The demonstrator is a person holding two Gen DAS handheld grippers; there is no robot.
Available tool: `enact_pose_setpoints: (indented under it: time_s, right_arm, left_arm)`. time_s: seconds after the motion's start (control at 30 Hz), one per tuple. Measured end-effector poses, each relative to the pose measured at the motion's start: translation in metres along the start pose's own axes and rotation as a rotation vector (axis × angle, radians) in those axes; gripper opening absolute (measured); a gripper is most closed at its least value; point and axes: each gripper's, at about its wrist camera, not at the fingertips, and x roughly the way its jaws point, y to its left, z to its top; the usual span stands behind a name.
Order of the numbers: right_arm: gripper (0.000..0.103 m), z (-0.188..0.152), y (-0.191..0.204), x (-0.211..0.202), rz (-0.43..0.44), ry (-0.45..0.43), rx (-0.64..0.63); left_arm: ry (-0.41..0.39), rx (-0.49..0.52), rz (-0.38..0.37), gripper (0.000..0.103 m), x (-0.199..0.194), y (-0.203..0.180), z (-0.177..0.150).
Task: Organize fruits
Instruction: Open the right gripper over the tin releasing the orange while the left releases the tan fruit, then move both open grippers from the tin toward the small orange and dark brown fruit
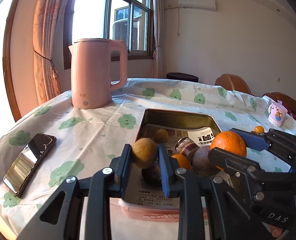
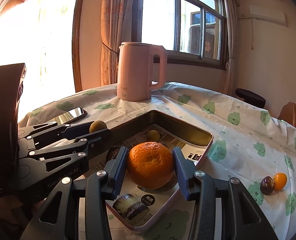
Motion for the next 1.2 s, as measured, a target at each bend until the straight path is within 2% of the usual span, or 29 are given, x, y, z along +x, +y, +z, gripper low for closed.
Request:
enact_pose_setpoints:
  time_s: [0.43, 0.77, 0.87, 0.93, 1.0, 1.2]
  right_arm:
    - [0.048, -0.002, 0.006, 0.014, 0.025, 0.078, -0.035]
    - [0.049, -0.002, 0.007, 0.014, 0.029, 0.085, -0.035]
    - [0.052, -0.002, 0.005, 0.013, 0.023, 0.080, -0.028]
    - [0.057, -0.002, 0.003, 0.012, 0.012, 0.071, -0.020]
    - [0.058, -0.002, 0.001, 0.009, 0.014, 0.062, -0.012]
    - [0.060, -0.006, -0.005, 0.000, -0.020, 0.054, -0.018]
  left_arm:
    - [0.020, 0.004, -0.006, 0.028, 0.004, 0.000, -0.003]
    - [0.018, 0.007, -0.001, 0.028, 0.003, -0.001, -0.003]
    - [0.017, 0.005, -0.001, 0.031, 0.003, -0.001, -0.003]
    - [0.011, -0.007, 0.006, 0.045, 0.002, 0.002, -0.003]
    - [0.001, -0.011, 0.010, 0.054, 0.000, 0.004, -0.003]
    - [-0.027, -0.018, -0.003, 0.072, -0.009, 0.000, 0.001]
